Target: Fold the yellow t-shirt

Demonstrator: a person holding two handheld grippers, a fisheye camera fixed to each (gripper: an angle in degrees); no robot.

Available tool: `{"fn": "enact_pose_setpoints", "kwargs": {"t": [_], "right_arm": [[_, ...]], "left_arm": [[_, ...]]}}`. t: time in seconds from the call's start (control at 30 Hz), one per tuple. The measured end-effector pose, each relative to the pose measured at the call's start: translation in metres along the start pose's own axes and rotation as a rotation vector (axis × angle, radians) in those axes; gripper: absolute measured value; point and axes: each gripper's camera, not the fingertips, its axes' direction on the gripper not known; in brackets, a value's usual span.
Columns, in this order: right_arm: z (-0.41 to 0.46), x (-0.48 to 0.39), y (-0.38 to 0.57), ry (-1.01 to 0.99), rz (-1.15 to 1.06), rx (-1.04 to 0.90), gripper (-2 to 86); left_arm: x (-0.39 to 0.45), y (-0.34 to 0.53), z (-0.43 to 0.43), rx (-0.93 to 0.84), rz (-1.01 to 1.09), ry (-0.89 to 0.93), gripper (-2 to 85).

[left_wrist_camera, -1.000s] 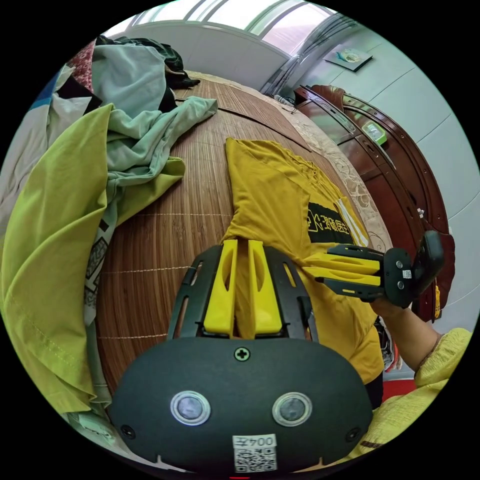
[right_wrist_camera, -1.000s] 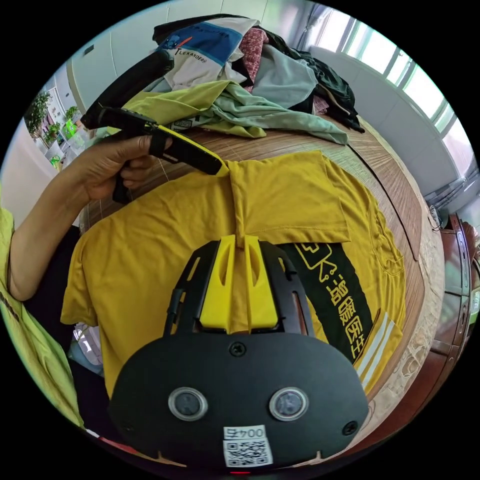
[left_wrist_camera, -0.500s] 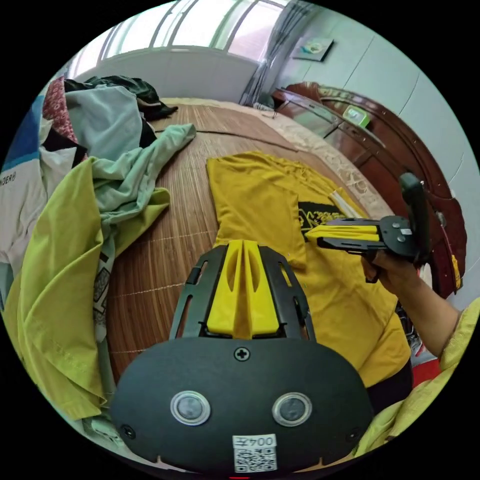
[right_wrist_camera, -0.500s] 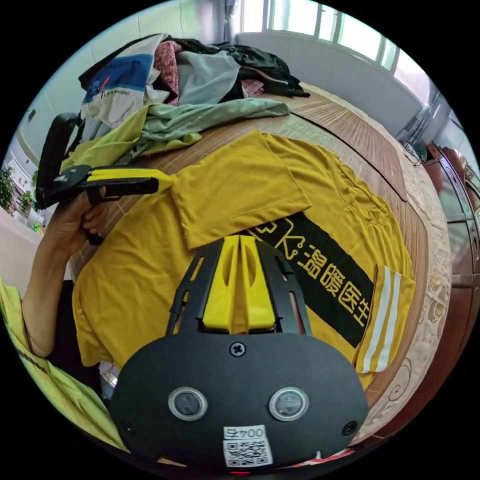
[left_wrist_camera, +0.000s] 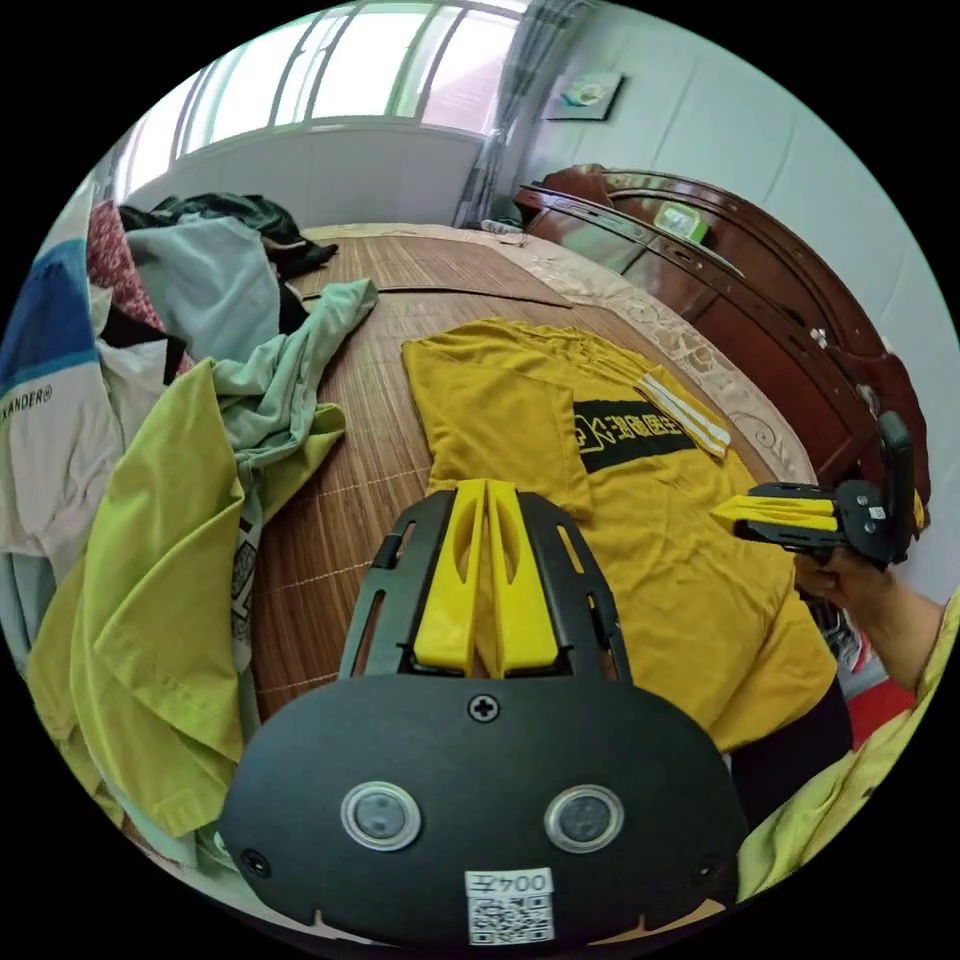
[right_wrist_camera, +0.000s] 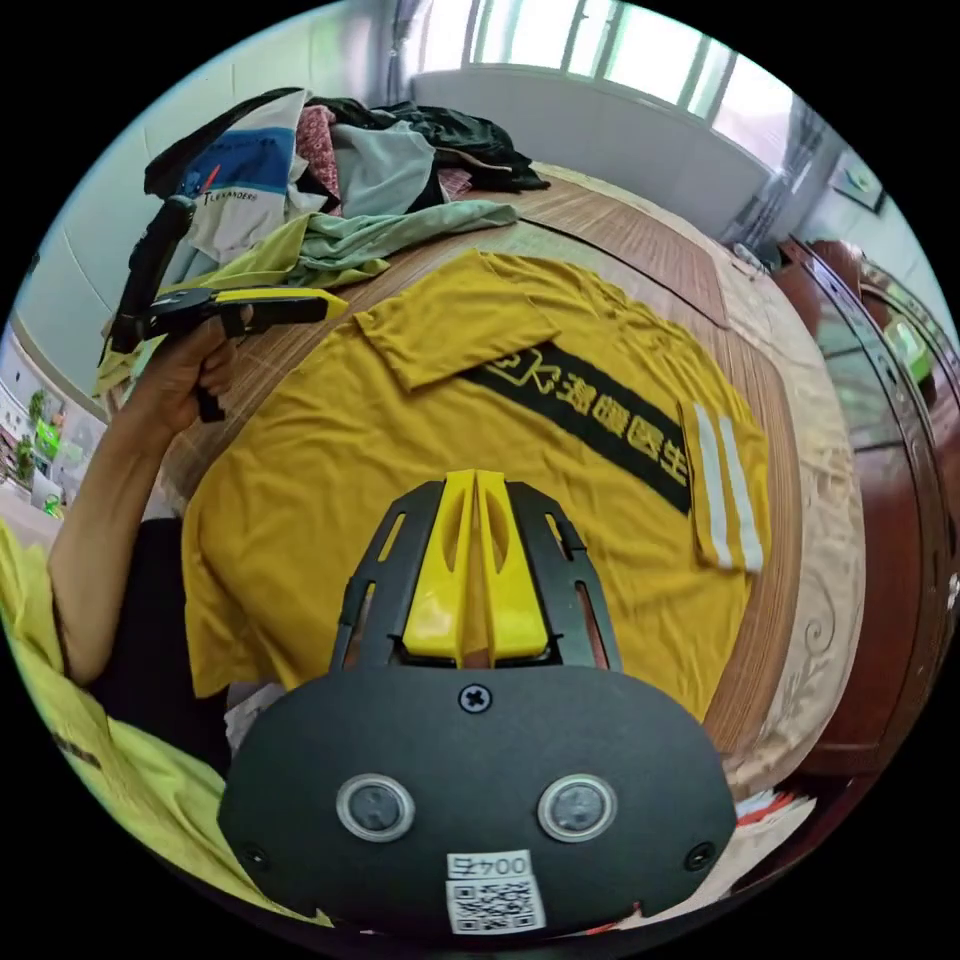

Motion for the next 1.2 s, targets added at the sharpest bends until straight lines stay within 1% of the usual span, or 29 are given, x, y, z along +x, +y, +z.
{"fn": "enact_pose_setpoints", "kwargs": {"t": [0.07,0.17,0.23,0.27,0.3,0.33,0.37,0.43,0.5,0.57,0.67,0.73,0.8,0.93,1.07,1.13,1.17,1.2], "right_arm": [[-0.021,0.023,0.056,-0.002,0.078,-0.009,-0.8],[-0.049,0.062,0.145,-0.107,0.236,0.031,-0.7],[-0.059,0.081,0.190,-0.122,0.336,0.049,-0.6],[-0.064,0.093,0.215,-0.129,0.389,0.055,-0.4],[-0.070,0.102,0.238,-0.142,0.429,0.082,-0.1],[-0.074,0.105,0.248,-0.148,0.440,0.108,0.1],[-0.083,0.112,0.267,-0.153,0.466,0.163,0.9],[-0.092,0.124,0.288,-0.215,0.483,0.209,6.4],[-0.092,0.147,0.317,-0.404,0.539,0.269,14.1],[-0.086,0.162,0.340,-0.477,0.612,0.320,17.3],[-0.081,0.178,0.373,-0.548,0.688,0.385,17.3],[-0.086,0.185,0.387,-0.556,0.713,0.424,15.9],[-0.095,0.196,0.399,-0.516,0.716,0.468,13.2],[-0.107,0.223,0.404,-0.391,0.709,0.529,8.4],[-0.099,0.271,0.389,-0.378,0.712,0.550,8.2],[-0.092,0.288,0.380,-0.355,0.723,0.545,7.0],[-0.086,0.298,0.373,-0.339,0.739,0.530,5.6],[-0.080,0.308,0.366,-0.321,0.738,0.529,5.3]], "left_arm": [[0.017,0.024,0.001,-0.057,0.050,-0.021,0.3],[0.043,0.079,0.001,-0.126,0.091,-0.020,0.2],[0.065,0.125,0.020,-0.210,0.132,-0.055,0.2],[0.070,0.135,0.025,-0.217,0.146,-0.070,0.2],[0.081,0.153,0.026,-0.154,0.214,-0.142,0.3],[0.086,0.165,0.033,-0.129,0.253,-0.185,0.4],[0.085,0.170,0.036,-0.121,0.253,-0.188,0.4],[0.072,0.185,0.048,-0.074,0.227,-0.155,0.6],[0.060,0.195,0.056,-0.068,0.200,-0.124,0.9],[0.051,0.202,0.063,-0.073,0.184,-0.106,1.4],[0.037,0.213,0.075,-0.093,0.156,-0.082,3.0],[0.027,0.215,0.083,-0.157,0.120,-0.029,6.7],[0.026,0.217,0.088,-0.211,0.096,-0.009,9.3],[0.035,0.252,0.106,-0.209,0.119,-0.053,13.8],[0.036,0.277,0.123,-0.192,0.141,-0.098,14.9],[0.034,0.276,0.133,-0.260,0.117,-0.121,13.9],[0.037,0.274,0.134,-0.264,0.123,-0.123,13.6],[0.047,0.271,0.130,-0.213,0.161,-0.110,12.8]]}}
